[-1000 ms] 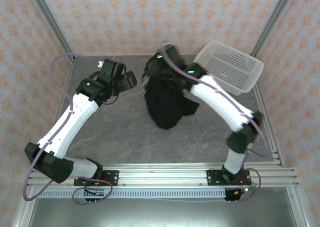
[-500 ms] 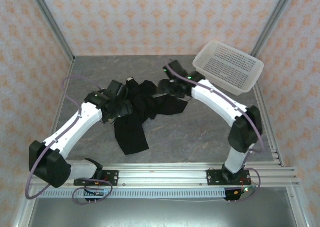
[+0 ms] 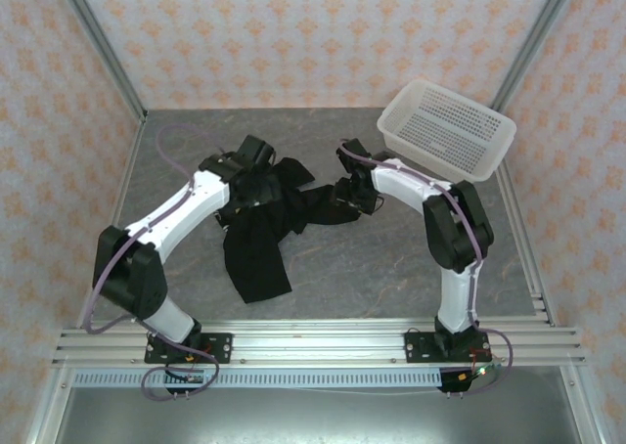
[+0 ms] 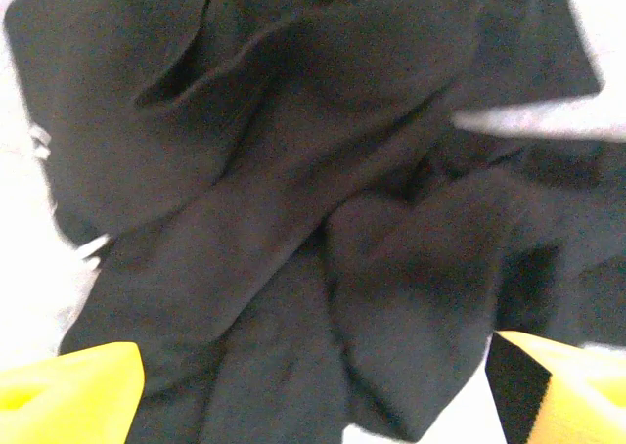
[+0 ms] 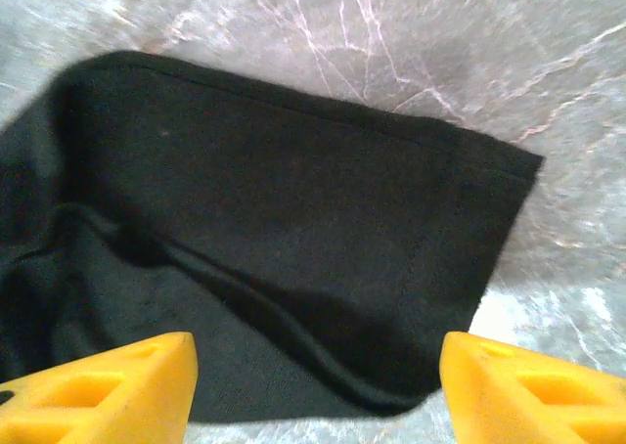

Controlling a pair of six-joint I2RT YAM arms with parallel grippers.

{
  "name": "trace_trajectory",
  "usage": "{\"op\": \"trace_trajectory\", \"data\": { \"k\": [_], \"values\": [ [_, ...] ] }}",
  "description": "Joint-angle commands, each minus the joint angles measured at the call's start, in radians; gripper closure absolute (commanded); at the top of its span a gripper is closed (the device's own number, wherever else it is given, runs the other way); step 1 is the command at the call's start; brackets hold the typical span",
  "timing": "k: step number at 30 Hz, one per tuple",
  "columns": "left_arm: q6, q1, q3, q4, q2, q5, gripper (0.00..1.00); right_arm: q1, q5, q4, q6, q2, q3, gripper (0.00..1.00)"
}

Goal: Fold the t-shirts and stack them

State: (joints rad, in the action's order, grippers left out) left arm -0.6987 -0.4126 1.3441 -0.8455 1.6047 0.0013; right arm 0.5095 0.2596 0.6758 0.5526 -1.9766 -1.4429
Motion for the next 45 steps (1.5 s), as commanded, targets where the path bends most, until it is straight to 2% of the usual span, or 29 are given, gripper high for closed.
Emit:
{"op": "trace_trajectory", "data": {
  "k": [1, 4, 7, 9, 13, 14, 16, 17, 18, 19, 21, 27, 31, 36, 40, 41, 42, 43, 44, 45],
  "values": [
    [0.041, 0.004, 0.109, -0.018, 0.091, -0.122, 0.08, 0.000, 0.009, -0.007, 0.046, -0.058, -0.016, 0.38],
    [0.032, 0.048, 0.183, -0.049, 0.174, -0.147, 0.08, 0.000, 0.009, 0.006, 0.066, -0.092, -0.020, 0.48],
    [0.040, 0.092, 0.235, -0.030, 0.243, -0.122, 0.09, 0.000, -0.020, 0.024, 0.084, -0.099, -0.010, 0.74],
    [0.048, 0.109, 0.281, -0.033, 0.297, -0.111, 0.11, 0.000, -0.038, 0.032, 0.091, -0.089, 0.003, 0.82],
    [0.069, 0.123, 0.374, -0.032, 0.435, -0.067, 0.23, -0.002, -0.069, 0.048, 0.093, -0.060, 0.018, 0.96],
    [0.073, 0.120, 0.396, -0.036, 0.458, -0.061, 0.29, -0.002, -0.080, 0.051, 0.094, -0.052, 0.019, 1.00],
    [0.084, 0.122, 0.418, -0.026, 0.483, -0.057, 0.48, -0.006, -0.097, 0.058, 0.093, -0.033, 0.023, 1.00],
    [0.090, 0.123, 0.420, -0.018, 0.485, -0.056, 0.61, -0.010, -0.105, 0.061, 0.092, -0.026, 0.025, 1.00],
    [0.095, 0.126, 0.421, -0.016, 0.486, -0.058, 0.79, -0.016, -0.114, 0.065, 0.090, -0.015, 0.028, 1.00],
    [0.097, 0.132, 0.424, -0.020, 0.483, -0.062, 0.90, -0.023, -0.124, 0.070, 0.087, -0.004, 0.030, 1.00],
    [0.100, 0.155, 0.414, -0.030, 0.453, -0.090, 1.00, -0.044, -0.163, 0.096, 0.076, 0.026, 0.032, 1.00],
    [0.101, 0.296, 0.304, 0.015, 0.219, -0.083, 1.00, -0.138, -0.273, 0.173, 0.028, 0.162, 0.080, 1.00],
    [0.105, 0.387, 0.262, 0.009, 0.128, -0.065, 1.00, -0.194, -0.332, 0.225, -0.004, 0.250, 0.127, 1.00],
    [0.114, 0.486, 0.235, -0.001, 0.123, -0.058, 1.00, -0.242, -0.408, 0.271, -0.013, 0.313, 0.191, 1.00],
    [0.128, 0.501, 0.273, -0.027, 0.193, -0.060, 0.98, -0.250, -0.401, 0.254, -0.013, 0.314, 0.220, 1.00],
    [0.127, 0.501, 0.291, -0.051, 0.221, -0.058, 0.76, -0.250, -0.382, 0.244, -0.016, 0.308, 0.222, 1.00],
    [0.121, 0.500, 0.315, -0.083, 0.244, -0.066, 0.44, -0.250, -0.370, 0.242, -0.020, 0.303, 0.221, 1.00],
    [0.115, 0.495, 0.326, -0.110, 0.253, -0.077, 0.27, -0.250, -0.359, 0.246, -0.023, 0.293, 0.214, 1.00],
    [0.109, 0.483, 0.319, -0.115, 0.242, -0.090, 0.22, -0.251, -0.352, 0.246, -0.028, 0.288, 0.209, 1.00],
    [0.107, 0.465, 0.296, -0.106, 0.216, -0.104, 0.21, -0.250, -0.347, 0.247, -0.034, 0.285, 0.203, 1.00]
  ]
}}
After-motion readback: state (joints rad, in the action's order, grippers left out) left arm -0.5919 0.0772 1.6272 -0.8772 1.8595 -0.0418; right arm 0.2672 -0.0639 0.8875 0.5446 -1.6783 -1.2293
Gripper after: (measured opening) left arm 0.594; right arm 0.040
